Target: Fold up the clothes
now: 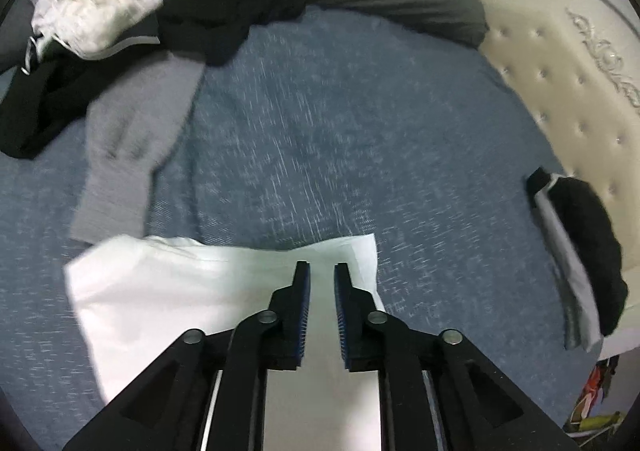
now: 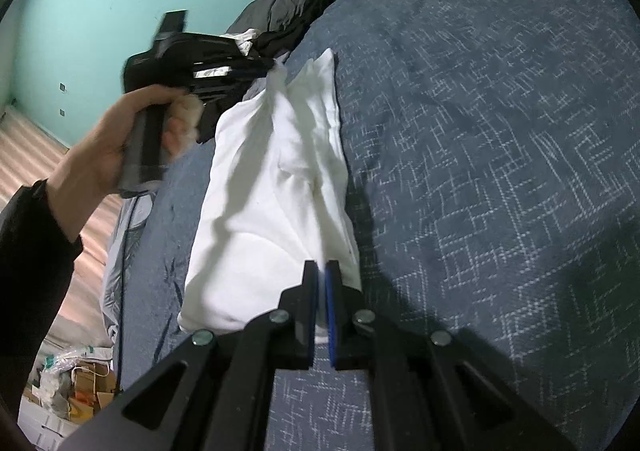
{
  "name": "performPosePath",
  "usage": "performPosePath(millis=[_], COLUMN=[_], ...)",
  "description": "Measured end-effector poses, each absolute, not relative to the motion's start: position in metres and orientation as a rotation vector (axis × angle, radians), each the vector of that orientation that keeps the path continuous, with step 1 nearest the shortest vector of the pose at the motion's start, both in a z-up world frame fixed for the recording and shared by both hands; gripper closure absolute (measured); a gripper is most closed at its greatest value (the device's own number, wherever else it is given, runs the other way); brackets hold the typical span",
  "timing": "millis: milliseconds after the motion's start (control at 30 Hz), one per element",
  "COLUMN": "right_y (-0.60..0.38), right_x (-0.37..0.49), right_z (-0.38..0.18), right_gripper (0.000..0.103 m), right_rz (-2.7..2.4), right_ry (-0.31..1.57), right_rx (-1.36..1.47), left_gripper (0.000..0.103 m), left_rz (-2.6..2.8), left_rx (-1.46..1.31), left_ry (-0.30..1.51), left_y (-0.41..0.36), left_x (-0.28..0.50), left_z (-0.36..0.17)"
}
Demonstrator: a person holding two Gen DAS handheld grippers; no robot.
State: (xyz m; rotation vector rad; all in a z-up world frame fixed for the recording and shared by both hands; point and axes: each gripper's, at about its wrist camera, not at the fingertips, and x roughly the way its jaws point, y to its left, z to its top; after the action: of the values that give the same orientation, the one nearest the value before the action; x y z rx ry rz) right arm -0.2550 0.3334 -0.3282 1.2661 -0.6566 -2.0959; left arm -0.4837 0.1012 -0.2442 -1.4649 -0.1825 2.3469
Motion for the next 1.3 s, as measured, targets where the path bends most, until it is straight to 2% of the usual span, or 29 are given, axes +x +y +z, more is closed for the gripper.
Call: performPosePath(millis=[67,300,333,400,567,633,667,700,1000,1167,1300], right_y=[0.334,0.340,0.343,0.350,0.364,0.366,0.366,0.366,0.350,0.342,0.342], right_x=[-0.256,-0.258,-0.258,-0.258,-0.263,-0.264,-0.264,-0.264,-0.269,-0.270,-0.269], right_z=[-0.328,-0.322,-0.320,-0.317,-0.320,-0.322,-0.321,-0.319,-0.312,-0.293,-0.299], right_gripper=[0.098,0.098,0.098,0.098,0.097,0.087,0.071,0.063,0.063,0.062,0.062], right_rz=[-2.096,-2.112,-2.122,-2.145,-2.158,-2.151,-2.146,-2.142,-2.128,-2.196,-2.188], right_ry=[-0.658,-0.691,-0.698,-0.726,-0.801,-0.812,-0.821,-0.825,-0.813,-0.788,-0.841], right_rx=[1.267,1.256,1.249,1.242,1.247,1.260,1.262,1.255,1.289,1.249,1.237], left_gripper=[0.079,0.079,0.078,0.069,0.065,0.064,0.064,0.064,0.063,0.063,0.063], left_rz=[2.367,2.398,2.397,2.386,2.330,2.308,2.299,2.289,2.201,2.197,2.199], left_rx=[-1.444,-1.453,-1.461,-1.481,-1.557,-1.577,-1.587,-1.594,-1.611,-1.597,-1.593], left_ry=[-0.178,-0.191,-0.195,-0.224,-0.315,-0.349,-0.362,-0.373,-0.463,-0.485,-0.498], left_y=[0.086,0.020,0.010,-0.009,-0.047,-0.054,-0.057,-0.059,-0.060,-0.069,-0.082], left_x=[-0.475,-0.423,-0.412,-0.390,-0.330,-0.313,-0.305,-0.296,-0.248,-0.225,-0.208], left_z=[-0.232,-0.214,-0.215,-0.222,-0.252,-0.263,-0.269,-0.275,-0.310,-0.312,-0.314])
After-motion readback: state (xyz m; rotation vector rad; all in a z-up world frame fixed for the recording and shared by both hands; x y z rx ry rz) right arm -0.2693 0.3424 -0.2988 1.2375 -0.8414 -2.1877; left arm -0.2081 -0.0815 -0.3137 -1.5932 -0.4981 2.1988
